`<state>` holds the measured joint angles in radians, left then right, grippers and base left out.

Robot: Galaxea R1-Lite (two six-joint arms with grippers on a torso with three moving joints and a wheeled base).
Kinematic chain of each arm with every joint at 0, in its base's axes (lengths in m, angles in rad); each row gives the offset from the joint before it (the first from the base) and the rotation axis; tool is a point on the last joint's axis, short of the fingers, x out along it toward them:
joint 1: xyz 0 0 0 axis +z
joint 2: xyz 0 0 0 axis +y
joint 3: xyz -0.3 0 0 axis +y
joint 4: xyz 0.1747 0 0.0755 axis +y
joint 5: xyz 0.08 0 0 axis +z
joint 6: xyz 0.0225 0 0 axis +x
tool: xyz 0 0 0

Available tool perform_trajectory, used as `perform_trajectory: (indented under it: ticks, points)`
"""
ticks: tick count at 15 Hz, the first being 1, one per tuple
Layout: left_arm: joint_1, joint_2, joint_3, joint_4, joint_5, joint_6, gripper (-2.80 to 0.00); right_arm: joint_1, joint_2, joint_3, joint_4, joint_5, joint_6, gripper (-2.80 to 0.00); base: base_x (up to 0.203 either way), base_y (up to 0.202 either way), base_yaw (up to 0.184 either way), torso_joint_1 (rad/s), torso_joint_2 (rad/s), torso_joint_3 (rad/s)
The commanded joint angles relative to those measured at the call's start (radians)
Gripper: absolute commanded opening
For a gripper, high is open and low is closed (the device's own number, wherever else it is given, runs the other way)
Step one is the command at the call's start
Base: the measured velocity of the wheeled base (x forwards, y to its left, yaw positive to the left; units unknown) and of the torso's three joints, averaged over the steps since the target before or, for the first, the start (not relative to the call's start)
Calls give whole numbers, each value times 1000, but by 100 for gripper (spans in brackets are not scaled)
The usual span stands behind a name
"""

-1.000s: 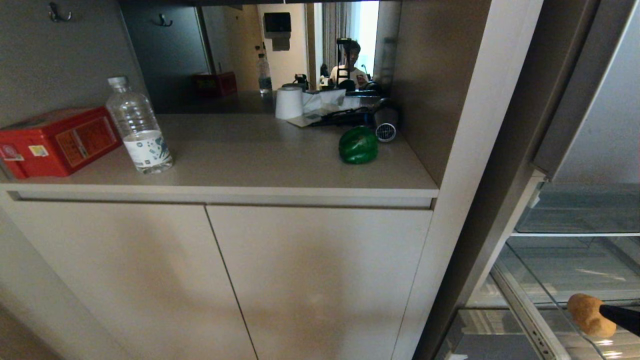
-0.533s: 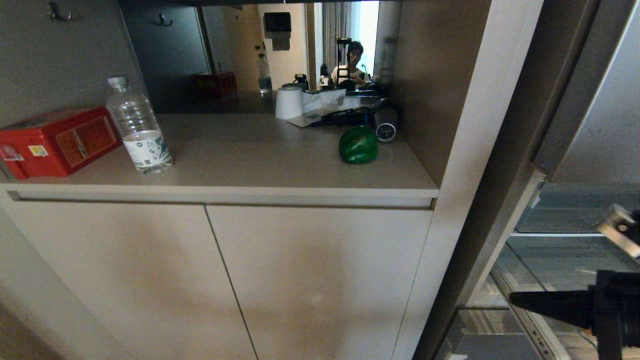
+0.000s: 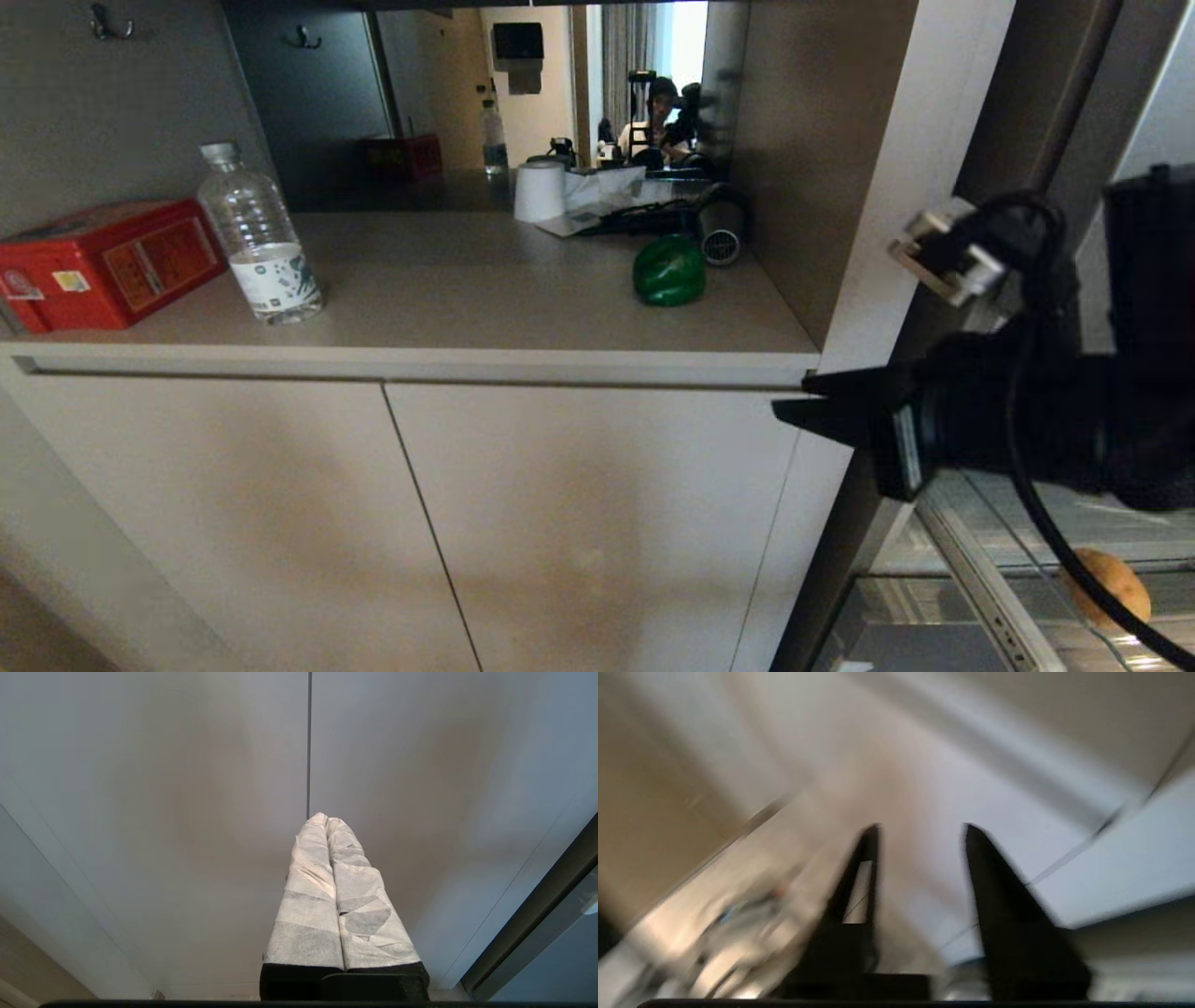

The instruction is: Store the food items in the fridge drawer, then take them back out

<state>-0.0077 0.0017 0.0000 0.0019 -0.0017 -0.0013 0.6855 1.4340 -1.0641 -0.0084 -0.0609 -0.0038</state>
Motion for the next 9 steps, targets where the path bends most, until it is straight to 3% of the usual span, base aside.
perform_trajectory:
  ticks: [1, 5, 9]
  points:
    - [0, 0, 0, 0, 0, 0, -280, 23, 175, -172, -2, -80, 0, 0, 0, 0, 0, 0, 0, 0]
    - [0, 0, 0, 0, 0, 0, -280, 26, 419, -536, -1, -198, -6, 0, 0, 0, 0, 0, 0, 0]
    - [0, 0, 0, 0, 0, 0, -280, 17, 580, -708, -39, -301, -14, 0, 0, 0, 0, 0, 0, 0]
